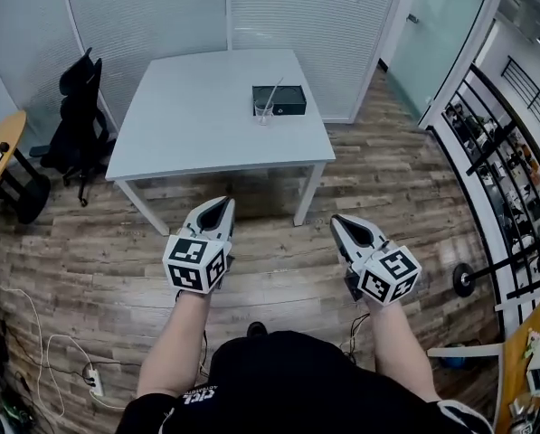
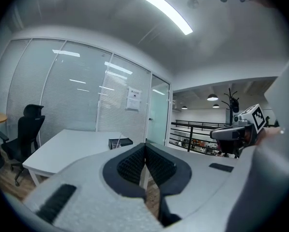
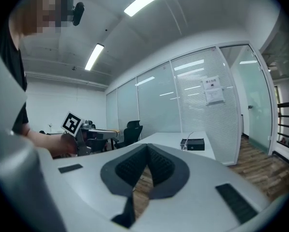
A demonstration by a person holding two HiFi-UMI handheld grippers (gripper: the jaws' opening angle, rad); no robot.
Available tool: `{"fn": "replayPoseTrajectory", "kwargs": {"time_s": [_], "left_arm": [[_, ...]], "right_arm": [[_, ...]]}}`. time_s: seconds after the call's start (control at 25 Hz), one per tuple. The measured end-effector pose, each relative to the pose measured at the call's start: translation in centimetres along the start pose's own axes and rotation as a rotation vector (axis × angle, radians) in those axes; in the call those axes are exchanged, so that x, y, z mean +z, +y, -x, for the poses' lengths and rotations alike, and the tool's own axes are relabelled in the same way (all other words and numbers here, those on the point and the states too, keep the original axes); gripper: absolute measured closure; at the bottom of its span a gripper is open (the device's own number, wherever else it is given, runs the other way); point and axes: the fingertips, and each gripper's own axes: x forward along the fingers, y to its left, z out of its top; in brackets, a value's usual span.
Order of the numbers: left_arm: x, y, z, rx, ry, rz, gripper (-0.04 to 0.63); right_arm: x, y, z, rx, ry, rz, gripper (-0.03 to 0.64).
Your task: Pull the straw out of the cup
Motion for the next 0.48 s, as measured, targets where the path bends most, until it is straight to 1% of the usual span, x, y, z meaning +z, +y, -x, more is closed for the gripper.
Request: {"fn": "replayPoseTrajectory", "kwargs": {"time_s": [0.16,0.32,0.48], "left_arm": [[0.9,1.4,-1.1,-0.022,-0.011,-0.02,0.591],[0.6,1.9,-1.7,-0.034,-0.008,-0.006,0.591],[0.2,2.9,-3.0,-0.03,0.012,0.003,0.591]], "right_arm": [[0.5,-0.4,-1.6,-0.019,-0.005,0.006,0.611],[-0.3,-0.2,-2.5,-0.006,0.022,-0.001,0.611],[-1.0,-1.2,-4.0,0.001,0.037,-0.028,0.611]]}}
